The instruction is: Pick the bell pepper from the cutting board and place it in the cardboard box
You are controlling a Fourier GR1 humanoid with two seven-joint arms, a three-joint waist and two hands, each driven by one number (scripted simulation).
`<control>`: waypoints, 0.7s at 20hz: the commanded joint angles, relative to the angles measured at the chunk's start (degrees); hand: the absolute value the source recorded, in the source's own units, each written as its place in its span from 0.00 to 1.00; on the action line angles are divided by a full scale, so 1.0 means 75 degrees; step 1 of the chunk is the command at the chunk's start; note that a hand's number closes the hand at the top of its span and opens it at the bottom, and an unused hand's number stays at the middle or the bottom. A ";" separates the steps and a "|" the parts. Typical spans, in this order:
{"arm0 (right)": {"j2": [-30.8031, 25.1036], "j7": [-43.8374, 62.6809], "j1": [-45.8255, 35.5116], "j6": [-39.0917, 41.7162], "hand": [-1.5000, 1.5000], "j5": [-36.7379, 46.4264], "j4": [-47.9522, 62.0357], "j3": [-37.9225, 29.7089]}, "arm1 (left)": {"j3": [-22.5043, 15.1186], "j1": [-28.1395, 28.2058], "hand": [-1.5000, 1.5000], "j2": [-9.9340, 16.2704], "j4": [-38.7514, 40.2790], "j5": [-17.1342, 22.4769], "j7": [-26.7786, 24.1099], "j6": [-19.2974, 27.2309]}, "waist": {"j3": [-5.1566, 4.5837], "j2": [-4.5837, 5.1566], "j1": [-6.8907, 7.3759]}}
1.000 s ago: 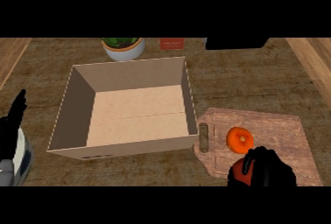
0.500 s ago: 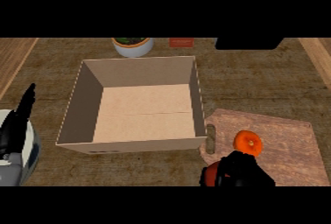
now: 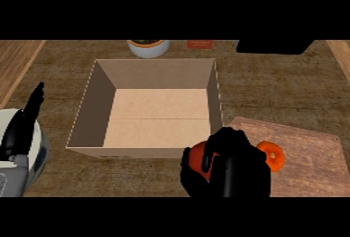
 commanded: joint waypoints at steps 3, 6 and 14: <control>0.0207 0.1481 -0.1729 -0.0945 1.00 -0.1526 0.1264 -0.1263 | -0.0133 -0.0010 0.50 -0.0141 0.0294 -0.0182 -0.0091 0.0107 | -0.0013 0.0111 0.0189; 0.0210 0.1702 -0.2535 -0.1237 1.00 -0.2126 0.2037 -0.1578 | -0.0167 -0.0157 0.50 -0.0214 0.0232 -0.0212 -0.0064 0.0176 | -0.0011 0.0078 0.0234; 0.0212 0.0968 -0.3981 -0.2476 1.00 -0.3097 0.5021 -0.2840 | -0.0196 -0.0149 0.50 -0.0210 0.0274 -0.0261 -0.0093 0.0130 | -0.0005 0.0106 0.0285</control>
